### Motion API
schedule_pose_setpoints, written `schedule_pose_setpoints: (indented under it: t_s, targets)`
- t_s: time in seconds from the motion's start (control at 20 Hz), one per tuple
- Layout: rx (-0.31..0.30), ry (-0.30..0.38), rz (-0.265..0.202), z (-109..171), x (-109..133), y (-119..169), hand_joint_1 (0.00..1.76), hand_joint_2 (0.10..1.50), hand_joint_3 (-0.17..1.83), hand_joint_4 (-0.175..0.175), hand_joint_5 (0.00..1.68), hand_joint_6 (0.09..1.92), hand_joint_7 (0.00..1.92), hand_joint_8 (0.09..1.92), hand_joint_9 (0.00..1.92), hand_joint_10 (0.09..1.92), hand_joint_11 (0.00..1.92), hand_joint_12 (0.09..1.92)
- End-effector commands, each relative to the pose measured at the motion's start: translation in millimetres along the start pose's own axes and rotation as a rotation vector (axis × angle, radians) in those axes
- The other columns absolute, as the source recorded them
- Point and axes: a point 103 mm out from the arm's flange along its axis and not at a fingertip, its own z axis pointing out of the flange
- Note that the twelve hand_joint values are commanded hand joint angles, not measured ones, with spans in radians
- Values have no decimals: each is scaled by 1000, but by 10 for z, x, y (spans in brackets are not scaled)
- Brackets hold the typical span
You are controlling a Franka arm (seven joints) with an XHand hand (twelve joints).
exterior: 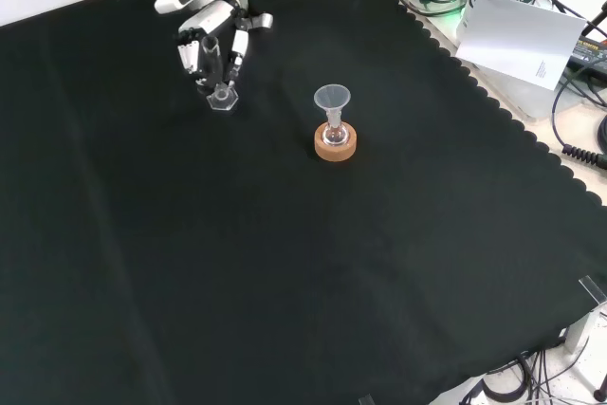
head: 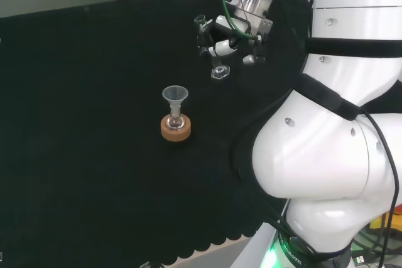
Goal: Put the graduated cylinder back on the table.
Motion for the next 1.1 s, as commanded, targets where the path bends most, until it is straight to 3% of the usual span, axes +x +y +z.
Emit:
schedule_pose_setpoints:
  t_s: [0.05,1.1]
  targets:
    - [-52,46,-6,35,-227,103,1140,1155,0,-175,918,1114,1141,402,1354,87,1223,762]
    - [-142,150,27,255,-545,190,1139,1155,0,-175,918,1113,1094,405,1330,87,1202,769]
